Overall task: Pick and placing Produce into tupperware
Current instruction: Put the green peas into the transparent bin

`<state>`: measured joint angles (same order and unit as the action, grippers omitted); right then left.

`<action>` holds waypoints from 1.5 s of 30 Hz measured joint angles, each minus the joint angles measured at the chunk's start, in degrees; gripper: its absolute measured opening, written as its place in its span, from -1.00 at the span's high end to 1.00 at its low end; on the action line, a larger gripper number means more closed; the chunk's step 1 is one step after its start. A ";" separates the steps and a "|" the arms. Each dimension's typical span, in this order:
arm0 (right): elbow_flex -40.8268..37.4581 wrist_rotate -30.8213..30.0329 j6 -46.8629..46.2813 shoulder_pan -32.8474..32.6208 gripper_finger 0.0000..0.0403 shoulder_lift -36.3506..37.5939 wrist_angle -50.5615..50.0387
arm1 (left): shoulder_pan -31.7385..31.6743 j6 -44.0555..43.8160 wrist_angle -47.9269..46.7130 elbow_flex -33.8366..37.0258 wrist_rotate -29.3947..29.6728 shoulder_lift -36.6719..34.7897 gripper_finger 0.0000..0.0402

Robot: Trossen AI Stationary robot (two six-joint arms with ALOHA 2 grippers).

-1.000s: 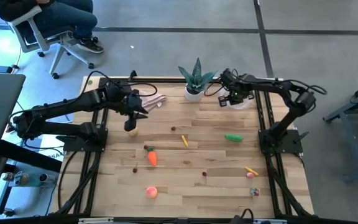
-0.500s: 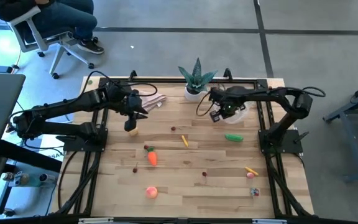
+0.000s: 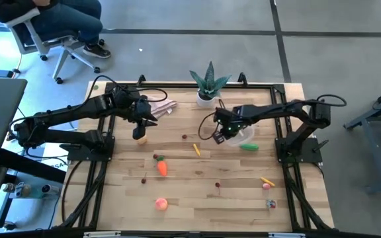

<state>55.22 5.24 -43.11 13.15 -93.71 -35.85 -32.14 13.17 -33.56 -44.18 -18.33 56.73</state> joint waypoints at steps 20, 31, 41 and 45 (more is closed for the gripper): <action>7.98 1.07 3.80 -0.20 1.00 -7.58 4.34 | 0.00 -2.51 0.05 0.00 -0.03 0.00 0.59; 25.35 -2.43 10.70 -3.02 1.00 -21.28 -8.17 | 0.01 -3.12 -0.07 0.00 -0.08 0.00 0.59; 34.39 -3.44 13.59 -5.40 1.00 -24.85 -10.64 | 0.00 -3.58 -0.06 0.02 -0.09 0.00 0.59; 34.84 -3.69 13.96 -5.32 1.00 -24.81 -10.92 | 0.02 -3.58 -0.06 0.02 -0.09 0.00 0.59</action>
<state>90.06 1.54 -29.15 7.83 -118.52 -46.77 -32.12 9.58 -33.62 -44.16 -18.41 56.73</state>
